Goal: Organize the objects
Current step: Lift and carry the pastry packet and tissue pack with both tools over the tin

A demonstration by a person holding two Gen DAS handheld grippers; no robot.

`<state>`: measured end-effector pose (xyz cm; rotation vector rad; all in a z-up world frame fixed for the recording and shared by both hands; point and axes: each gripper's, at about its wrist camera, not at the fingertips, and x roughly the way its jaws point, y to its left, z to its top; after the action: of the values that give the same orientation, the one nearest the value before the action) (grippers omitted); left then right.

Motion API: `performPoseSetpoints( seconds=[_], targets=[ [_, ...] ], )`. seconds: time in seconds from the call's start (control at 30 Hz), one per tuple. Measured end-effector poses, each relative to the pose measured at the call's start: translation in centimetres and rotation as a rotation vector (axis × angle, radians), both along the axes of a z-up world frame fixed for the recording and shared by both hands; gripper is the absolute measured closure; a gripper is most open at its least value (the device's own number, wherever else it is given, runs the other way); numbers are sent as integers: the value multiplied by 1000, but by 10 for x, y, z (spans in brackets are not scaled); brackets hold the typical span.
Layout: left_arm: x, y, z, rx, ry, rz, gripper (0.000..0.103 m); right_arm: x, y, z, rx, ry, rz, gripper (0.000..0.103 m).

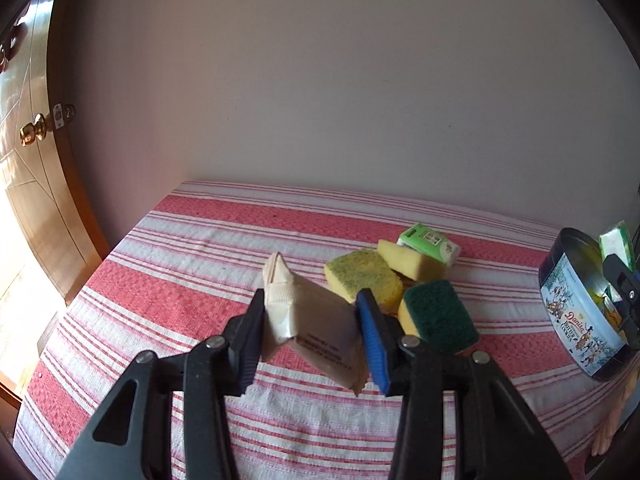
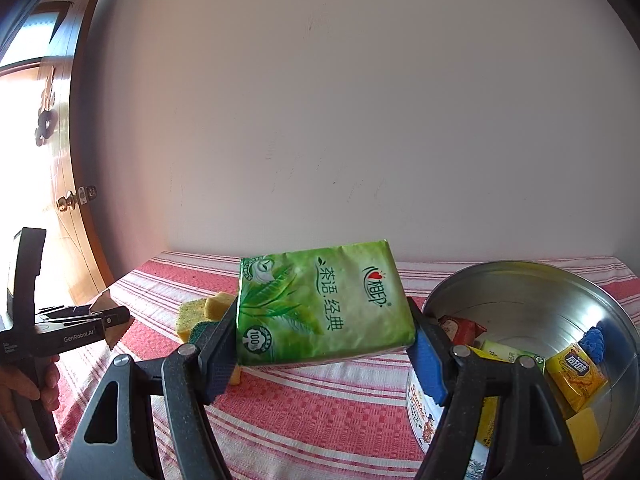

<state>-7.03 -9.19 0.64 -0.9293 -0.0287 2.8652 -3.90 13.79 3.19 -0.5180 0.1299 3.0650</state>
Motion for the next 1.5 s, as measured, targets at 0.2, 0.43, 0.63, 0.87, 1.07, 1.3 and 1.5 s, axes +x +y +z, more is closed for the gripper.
performPoseSetpoints(
  seconds=[0.2,0.43,0.63,0.87,1.07,1.3,1.5],
  targets=[
    [29,69,34,20,95,-102,60,15,26,9,-34,58,-54,27],
    [42,137,40,26,131,-194,60,36,71,6,-13,89,-147,27],
    [49,191,36,37,126,-261,60,45,116,2,-26,79,-230,27],
    [54,249,34,25,122,-328,60,51,167,-4,-23,54,-325,27],
    [51,293,27,4,94,-354,60,61,208,-7,44,30,-406,27],
    [46,331,13,-20,33,-361,60,49,234,-11,35,-43,-453,27],
    [46,341,1,-62,25,-366,60,43,230,-18,70,-84,-436,27]
  ],
)
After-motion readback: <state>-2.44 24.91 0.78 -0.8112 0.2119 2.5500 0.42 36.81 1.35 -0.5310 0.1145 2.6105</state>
